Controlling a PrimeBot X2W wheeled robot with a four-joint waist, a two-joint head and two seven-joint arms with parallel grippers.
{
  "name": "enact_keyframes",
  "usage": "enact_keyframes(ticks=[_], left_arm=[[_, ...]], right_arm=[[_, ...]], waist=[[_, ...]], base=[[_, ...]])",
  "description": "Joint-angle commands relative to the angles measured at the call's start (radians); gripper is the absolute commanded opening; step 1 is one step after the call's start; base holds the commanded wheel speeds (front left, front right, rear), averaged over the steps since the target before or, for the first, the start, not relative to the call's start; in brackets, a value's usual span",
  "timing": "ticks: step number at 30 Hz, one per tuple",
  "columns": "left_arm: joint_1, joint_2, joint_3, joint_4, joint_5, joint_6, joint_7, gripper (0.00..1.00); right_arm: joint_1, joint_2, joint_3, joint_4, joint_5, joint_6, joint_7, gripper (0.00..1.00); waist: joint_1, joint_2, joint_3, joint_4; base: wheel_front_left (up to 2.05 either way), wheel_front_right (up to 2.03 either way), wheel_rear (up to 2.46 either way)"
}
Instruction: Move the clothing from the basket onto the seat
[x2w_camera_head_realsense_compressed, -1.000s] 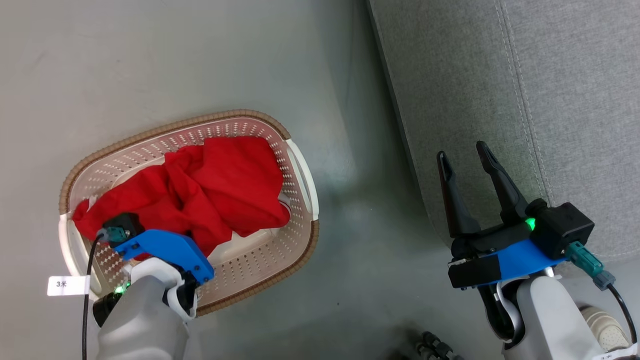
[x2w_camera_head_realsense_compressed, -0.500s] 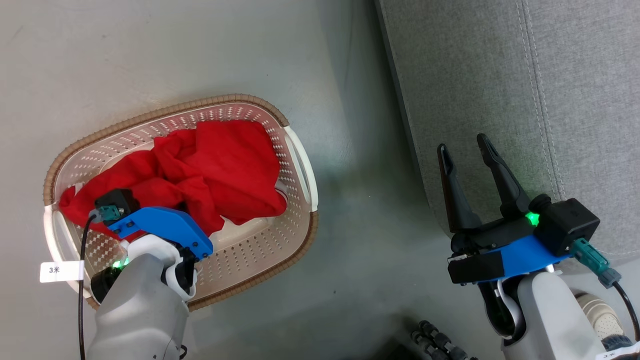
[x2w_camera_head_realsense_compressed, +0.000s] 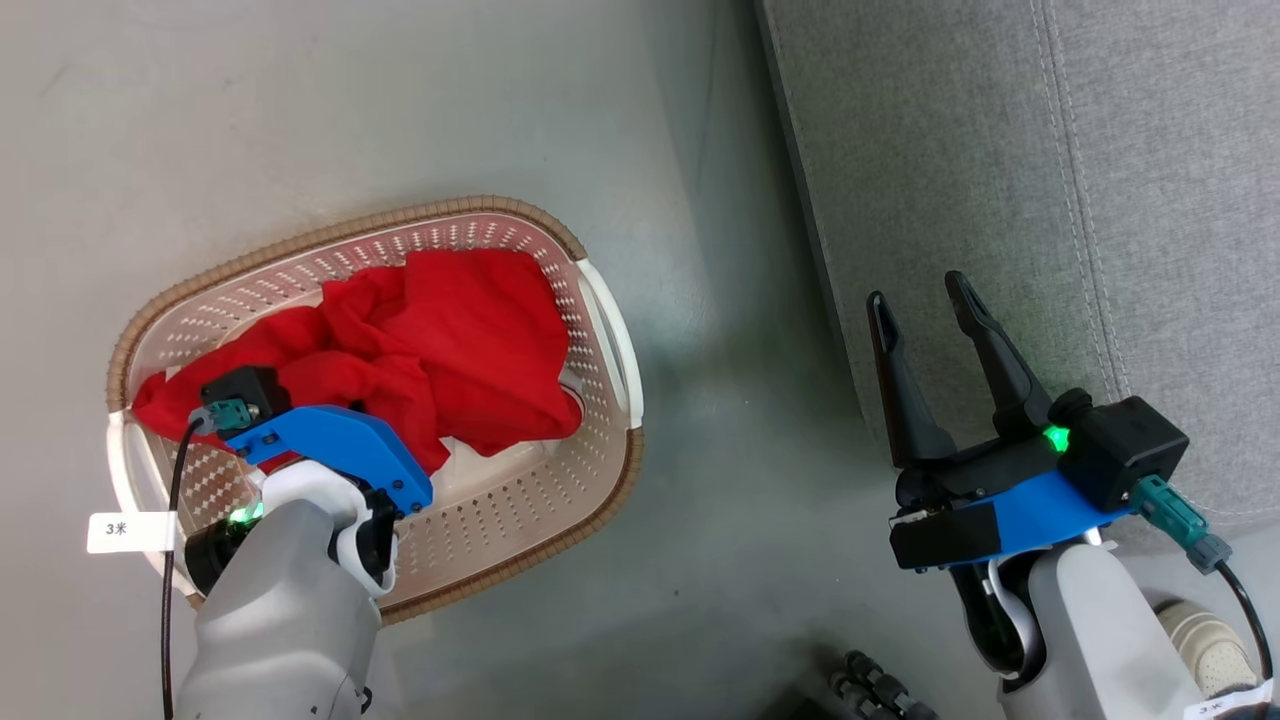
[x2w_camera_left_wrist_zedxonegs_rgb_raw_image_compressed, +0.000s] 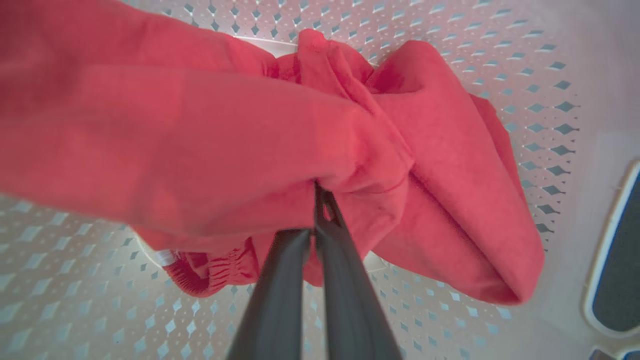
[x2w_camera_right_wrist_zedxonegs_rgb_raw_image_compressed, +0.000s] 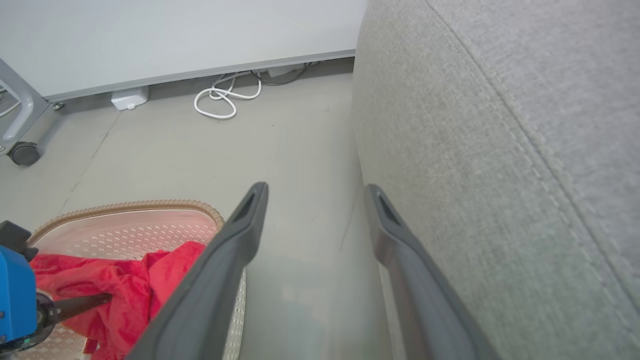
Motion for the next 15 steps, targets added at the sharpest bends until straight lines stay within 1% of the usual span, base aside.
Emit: enact_keyframes(ticks=[1, 3, 8, 12, 15], left_arm=[[0.001, 0.001, -0.006, 0.002, -0.003, -0.009, 0.003, 0.0], [0.01, 0.001, -0.01, 0.004, -0.008, -0.029, 0.01, 0.0], [0.041, 0.0, -0.024, 0.009, -0.017, -0.06, 0.016, 0.0], [0.074, 0.0, -0.063, 0.005, -0.033, -0.107, 0.02, 0.0], [0.105, -0.001, -0.103, -0.012, -0.062, -0.13, 0.023, 0.0]], right_arm=[[-0.019, -0.003, 0.001, 0.005, 0.005, 0.0, -0.006, 1.0], [-0.018, -0.003, 0.002, 0.009, 0.003, 0.0, -0.006, 1.0], [-0.013, -0.003, 0.006, 0.027, -0.008, 0.0, -0.006, 1.0], [0.001, -0.003, 0.003, 0.047, -0.022, 0.0, -0.005, 1.0], [0.015, -0.003, -0.002, 0.064, -0.034, 0.0, -0.005, 1.0]], waist=[[0.0, 0.0, -0.011, 0.003], [0.0, 0.0, -0.025, 0.007], [0.0, 0.0, -0.094, 0.03], [0.0, 0.0, -0.178, 0.061], [0.0, 0.0, -0.244, 0.09]], base=[[0.0, 0.0, 0.0], [0.0, 0.0, 0.0], [0.0, 0.0, 0.0], [0.0, 0.0, 0.0], [0.0, 0.0, 0.0]])
